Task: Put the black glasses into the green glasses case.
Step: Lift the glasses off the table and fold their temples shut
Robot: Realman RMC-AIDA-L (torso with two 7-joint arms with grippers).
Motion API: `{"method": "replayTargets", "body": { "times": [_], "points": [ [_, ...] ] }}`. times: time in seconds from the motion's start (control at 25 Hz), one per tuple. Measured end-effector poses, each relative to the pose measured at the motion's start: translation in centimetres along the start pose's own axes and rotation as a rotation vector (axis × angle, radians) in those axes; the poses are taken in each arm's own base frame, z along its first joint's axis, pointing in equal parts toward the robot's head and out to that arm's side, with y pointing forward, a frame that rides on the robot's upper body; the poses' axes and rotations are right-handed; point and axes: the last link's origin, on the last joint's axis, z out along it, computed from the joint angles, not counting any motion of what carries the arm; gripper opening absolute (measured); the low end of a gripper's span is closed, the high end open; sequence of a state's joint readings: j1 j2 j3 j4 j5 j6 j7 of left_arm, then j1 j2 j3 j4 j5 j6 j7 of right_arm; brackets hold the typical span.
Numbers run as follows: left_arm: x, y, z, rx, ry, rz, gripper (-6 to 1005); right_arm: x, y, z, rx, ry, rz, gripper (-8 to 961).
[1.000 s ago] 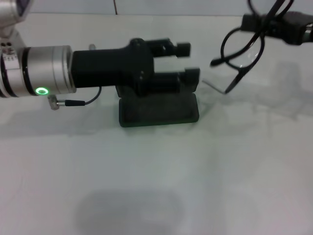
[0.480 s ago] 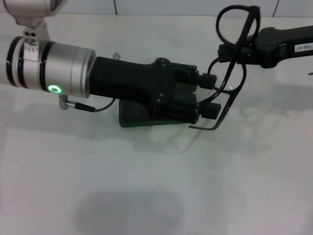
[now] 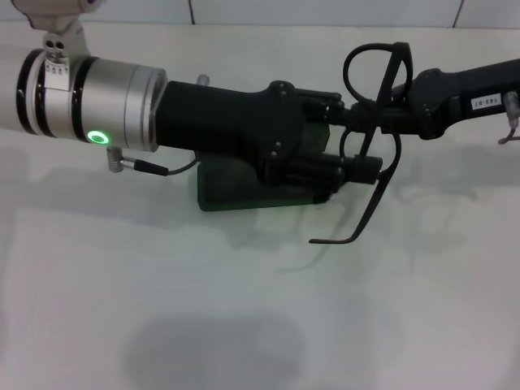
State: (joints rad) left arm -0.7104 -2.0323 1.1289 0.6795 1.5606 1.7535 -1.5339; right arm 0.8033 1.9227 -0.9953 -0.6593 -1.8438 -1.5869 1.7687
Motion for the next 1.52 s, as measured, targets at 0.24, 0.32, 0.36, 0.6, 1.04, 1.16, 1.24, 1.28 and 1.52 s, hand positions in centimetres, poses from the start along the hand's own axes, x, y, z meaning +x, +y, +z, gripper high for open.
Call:
{"method": "replayTargets", "body": {
  "times": [0.24,0.32,0.36,0.6,1.04,1.16,1.24,1.28,1.52],
  "points": [
    [0.2,0.0,-0.1,0.002,0.009,0.006,698,0.5,-0.4,0.0,0.029,0.017,0.008,104],
    [0.2,0.0,-0.1,0.002,0.009,0.007,698,0.6,-0.5,0.0,0.037,0.022,0.006,104],
    [0.2,0.0,-0.1,0.002,0.011,0.008,698,0.7,-0.6,0.1,0.04,0.026,0.005,104],
    [0.8,-0.2,-0.4,0.018,0.055,0.014,698,1.3,-0.6,0.5,0.05,0.062,-0.001,104],
    [0.2,-0.4,-1.1,0.052,0.044,-0.009,698,1.0,-0.8,0.2,0.063,0.054,-0.012,103],
    [-0.1,-0.4,-1.0,0.05,0.025,-0.016,698,0.8,-0.9,0.2,0.072,0.049,-0.02,103],
    [-0.4,-0.4,-0.9,0.049,0.012,-0.019,698,0.7,-0.9,0.2,0.076,0.047,-0.025,103],
    [-0.4,-0.4,-0.9,0.048,0.01,-0.02,698,0.6,-0.9,0.2,0.076,0.045,-0.027,103],
    [-0.8,-0.6,-0.9,0.074,-0.006,-0.037,698,0.1,-0.8,-0.4,0.066,0.006,-0.026,103]
  ]
}}
